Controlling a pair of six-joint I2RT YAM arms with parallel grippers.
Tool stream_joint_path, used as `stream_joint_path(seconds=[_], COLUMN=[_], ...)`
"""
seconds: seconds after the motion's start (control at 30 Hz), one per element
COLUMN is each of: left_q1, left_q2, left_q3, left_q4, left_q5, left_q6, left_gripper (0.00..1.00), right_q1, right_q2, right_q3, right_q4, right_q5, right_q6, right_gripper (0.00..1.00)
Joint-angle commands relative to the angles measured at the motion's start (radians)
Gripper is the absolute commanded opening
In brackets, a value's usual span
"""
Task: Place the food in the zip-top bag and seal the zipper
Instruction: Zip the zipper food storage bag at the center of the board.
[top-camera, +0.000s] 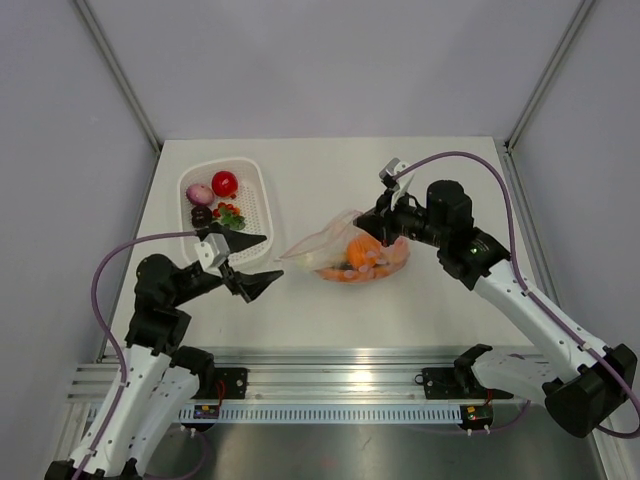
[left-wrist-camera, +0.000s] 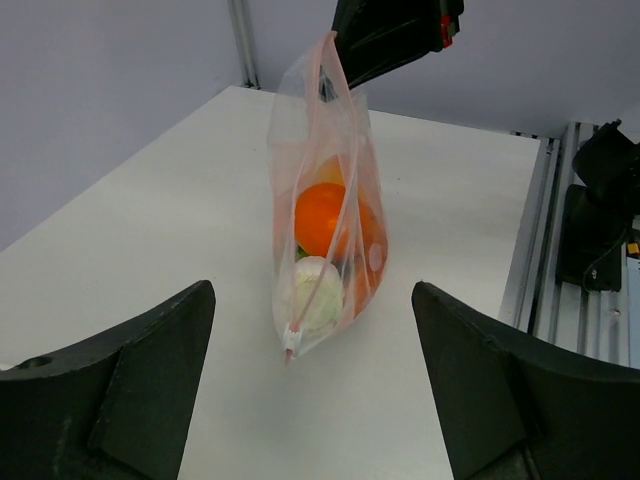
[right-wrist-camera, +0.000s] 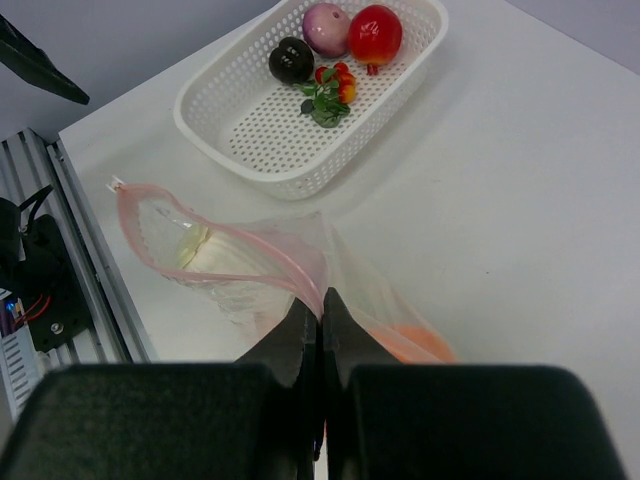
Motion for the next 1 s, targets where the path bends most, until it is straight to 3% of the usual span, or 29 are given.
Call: stream_joint_path(seconds=[0.0,0.13,0.53,0.97], left_q1=[0.005,0.005,0.005,0.005], left_q2=[0.044,0.113,0.112,0.167], left_q3=[0.000,-0.015,-0.042,-0.029], left_q4=[0.025,0.065,0.082,0.074], left_q5=[0.138,0.201,0.146,0.180], left_q6=[0.054,0.038,0.035,0.008], left_gripper=[0.82,0.80,0.80,0.68], right_q1=[-0.015,-0.026,-0.037,-0.054], right_q2=[-0.009,-0.009,-0.046,-0.058], right_q3=[0.069,0.069,0.053,0.058], right_q4=[0.069,0.077,0.097,0.123], right_q5=[-0.057,-0.068,-0.096,-0.102], right_q6=[0.014,0.041,0.063,0.101], right_gripper=[0.00,0.00,0.00,0.00])
